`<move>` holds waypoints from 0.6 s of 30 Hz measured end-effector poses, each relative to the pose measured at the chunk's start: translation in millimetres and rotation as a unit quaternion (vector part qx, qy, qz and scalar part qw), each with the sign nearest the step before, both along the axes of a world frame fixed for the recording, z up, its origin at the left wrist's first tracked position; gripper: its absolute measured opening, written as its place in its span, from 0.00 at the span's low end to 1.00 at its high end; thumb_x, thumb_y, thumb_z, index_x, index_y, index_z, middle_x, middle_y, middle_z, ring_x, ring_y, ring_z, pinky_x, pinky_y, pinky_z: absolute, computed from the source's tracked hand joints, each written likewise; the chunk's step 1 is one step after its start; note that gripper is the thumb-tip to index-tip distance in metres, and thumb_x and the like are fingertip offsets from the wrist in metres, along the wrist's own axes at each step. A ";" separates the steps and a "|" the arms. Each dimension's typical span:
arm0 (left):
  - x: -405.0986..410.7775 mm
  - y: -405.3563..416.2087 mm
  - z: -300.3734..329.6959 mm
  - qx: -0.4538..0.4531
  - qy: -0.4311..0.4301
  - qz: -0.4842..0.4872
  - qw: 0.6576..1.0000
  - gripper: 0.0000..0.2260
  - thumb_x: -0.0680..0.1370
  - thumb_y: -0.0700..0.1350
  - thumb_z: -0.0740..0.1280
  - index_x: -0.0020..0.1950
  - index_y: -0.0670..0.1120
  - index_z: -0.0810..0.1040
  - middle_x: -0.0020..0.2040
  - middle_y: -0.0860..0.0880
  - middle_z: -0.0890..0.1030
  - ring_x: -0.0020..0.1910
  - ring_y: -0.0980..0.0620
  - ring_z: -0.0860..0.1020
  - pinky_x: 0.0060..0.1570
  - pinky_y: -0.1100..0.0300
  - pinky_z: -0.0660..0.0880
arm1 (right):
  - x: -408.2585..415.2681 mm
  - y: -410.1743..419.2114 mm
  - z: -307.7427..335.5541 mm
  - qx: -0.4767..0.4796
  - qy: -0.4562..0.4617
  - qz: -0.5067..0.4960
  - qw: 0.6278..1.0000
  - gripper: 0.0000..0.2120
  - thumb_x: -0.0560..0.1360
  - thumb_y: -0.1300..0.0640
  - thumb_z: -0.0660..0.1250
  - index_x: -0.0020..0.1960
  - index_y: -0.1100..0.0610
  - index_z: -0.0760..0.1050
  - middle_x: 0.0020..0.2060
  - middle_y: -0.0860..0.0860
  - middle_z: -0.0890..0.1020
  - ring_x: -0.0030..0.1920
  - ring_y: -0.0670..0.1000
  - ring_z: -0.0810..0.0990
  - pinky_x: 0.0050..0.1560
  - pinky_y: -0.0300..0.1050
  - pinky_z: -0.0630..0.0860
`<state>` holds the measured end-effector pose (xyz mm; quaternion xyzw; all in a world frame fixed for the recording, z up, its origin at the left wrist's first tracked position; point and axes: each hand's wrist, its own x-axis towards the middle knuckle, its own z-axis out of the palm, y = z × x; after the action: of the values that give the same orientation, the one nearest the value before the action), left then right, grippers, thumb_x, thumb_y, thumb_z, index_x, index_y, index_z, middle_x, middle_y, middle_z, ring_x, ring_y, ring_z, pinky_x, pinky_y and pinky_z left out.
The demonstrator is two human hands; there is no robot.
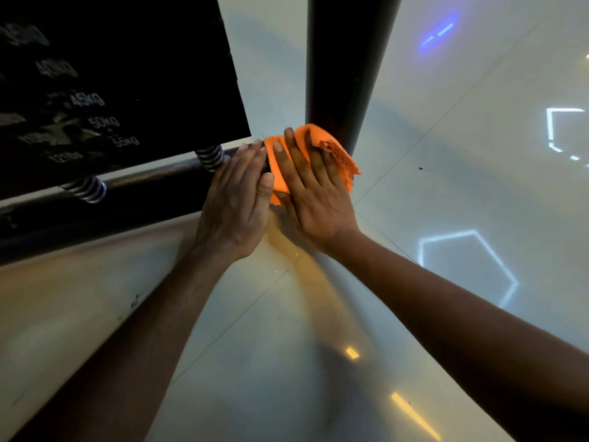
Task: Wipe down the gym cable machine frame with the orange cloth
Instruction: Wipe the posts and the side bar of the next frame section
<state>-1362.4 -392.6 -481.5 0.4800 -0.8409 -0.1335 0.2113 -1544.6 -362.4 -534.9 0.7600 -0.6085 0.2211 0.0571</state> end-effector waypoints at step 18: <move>-53.3 -22.8 44.6 0.202 0.090 0.031 0.975 0.22 0.91 0.53 0.48 0.76 0.48 0.76 0.73 0.49 0.78 0.70 0.55 0.69 0.78 0.58 0.54 | -27.1 -1.5 10.8 0.000 -0.392 -0.093 0.915 0.43 0.90 0.44 0.57 0.87 0.59 0.31 0.88 0.55 0.39 0.88 0.57 0.48 0.82 0.64 0.66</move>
<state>-1415.7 -415.4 -436.9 0.5246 -0.7588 -0.3369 0.1884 -1571.7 -363.9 -524.1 0.5521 -0.6502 0.4951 -0.1652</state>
